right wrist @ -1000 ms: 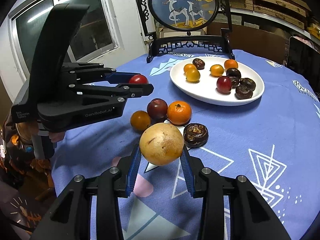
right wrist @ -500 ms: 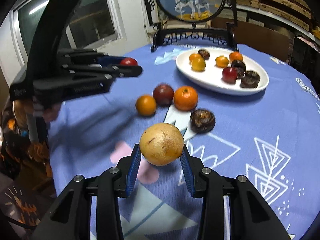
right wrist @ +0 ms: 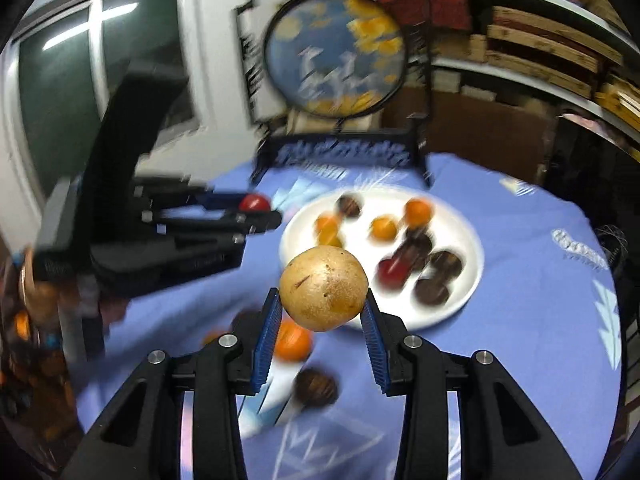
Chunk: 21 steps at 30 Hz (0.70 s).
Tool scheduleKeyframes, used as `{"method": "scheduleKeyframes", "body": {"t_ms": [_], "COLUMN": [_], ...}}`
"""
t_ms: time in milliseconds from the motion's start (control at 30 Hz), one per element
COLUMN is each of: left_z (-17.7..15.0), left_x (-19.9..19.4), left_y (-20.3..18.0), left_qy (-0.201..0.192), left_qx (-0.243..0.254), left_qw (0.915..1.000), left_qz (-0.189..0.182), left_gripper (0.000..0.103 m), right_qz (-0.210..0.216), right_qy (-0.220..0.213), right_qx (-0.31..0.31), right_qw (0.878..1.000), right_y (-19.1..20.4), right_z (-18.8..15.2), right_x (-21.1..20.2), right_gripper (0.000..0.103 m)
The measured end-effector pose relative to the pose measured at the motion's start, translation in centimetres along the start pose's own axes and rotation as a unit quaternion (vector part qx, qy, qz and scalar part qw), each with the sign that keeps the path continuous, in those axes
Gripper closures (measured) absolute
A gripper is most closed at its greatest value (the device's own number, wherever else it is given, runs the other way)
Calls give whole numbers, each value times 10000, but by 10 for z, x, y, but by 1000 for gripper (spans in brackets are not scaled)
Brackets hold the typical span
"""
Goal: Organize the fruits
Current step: 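Place red tomato on plate with left tool while right tool places pale fruit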
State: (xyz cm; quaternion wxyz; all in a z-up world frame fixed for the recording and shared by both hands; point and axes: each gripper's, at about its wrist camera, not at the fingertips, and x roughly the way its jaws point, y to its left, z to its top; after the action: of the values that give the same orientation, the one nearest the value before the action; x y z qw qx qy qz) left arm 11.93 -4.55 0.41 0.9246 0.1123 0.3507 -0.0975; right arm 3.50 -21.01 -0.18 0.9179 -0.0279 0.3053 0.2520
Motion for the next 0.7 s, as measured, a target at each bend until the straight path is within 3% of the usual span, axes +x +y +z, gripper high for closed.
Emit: {"method": "scheduleKeyframes", "body": {"t_ms": [200, 700], "left_z": [33, 35], "left_x": [45, 99], "left_y": [1, -3], "left_qy": [86, 469], "left_qx": [-172, -100], "left_qw": [9987, 9979], "left_qz": [475, 445], "left_gripper": [75, 75], "right_qz": [-224, -349], "right_qy": [-152, 217], "right_qx": [474, 650], "right_qw": [9985, 9970], "right_y": [-41, -66], "right_z": [39, 58], "right_x": [32, 103], "right_gripper": [63, 62]}}
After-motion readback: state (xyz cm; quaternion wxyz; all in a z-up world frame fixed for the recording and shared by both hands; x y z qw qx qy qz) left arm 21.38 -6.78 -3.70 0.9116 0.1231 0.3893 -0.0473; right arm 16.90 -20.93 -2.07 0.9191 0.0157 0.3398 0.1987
